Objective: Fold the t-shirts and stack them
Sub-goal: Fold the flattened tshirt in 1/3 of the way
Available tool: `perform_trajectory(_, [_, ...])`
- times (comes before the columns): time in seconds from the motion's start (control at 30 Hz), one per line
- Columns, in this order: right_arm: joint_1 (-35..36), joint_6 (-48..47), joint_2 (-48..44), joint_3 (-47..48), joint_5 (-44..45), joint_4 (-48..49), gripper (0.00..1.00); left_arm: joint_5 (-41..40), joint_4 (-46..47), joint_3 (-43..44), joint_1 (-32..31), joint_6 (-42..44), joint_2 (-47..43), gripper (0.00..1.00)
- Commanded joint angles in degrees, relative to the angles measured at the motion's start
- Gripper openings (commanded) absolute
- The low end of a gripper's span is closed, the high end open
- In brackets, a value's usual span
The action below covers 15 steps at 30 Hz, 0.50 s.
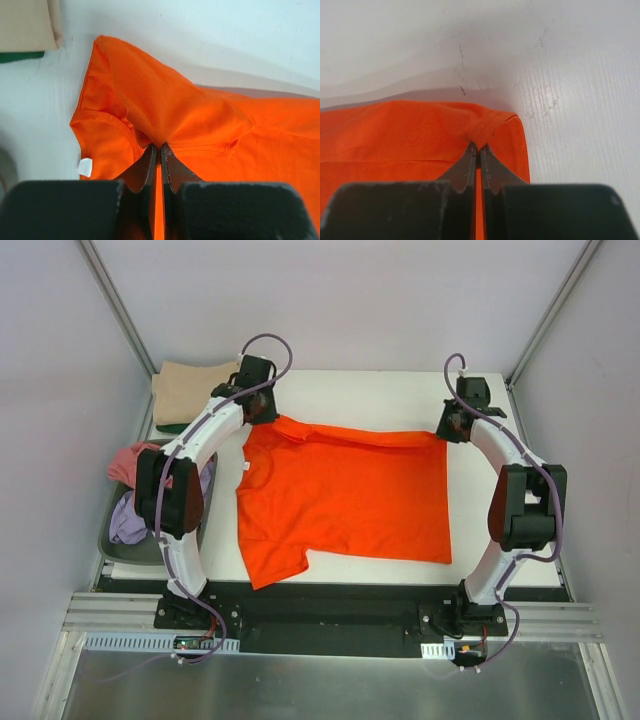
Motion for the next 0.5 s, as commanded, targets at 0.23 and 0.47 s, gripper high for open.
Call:
perform_trajectory(0.23, [-0.42,-1.63,-4.08,0.98,2.66,-3.63,0.00,2.35,-0.65,-13.14,-0.11,-8.25,-10.06,0.00])
perform_trajectory(0.47, [-0.50,-2.43,-5.57,-0.43,2.40,-4.51,0.00,2.97,-0.30,-18.60,-0.54,-11.41,-14.10,0.00])
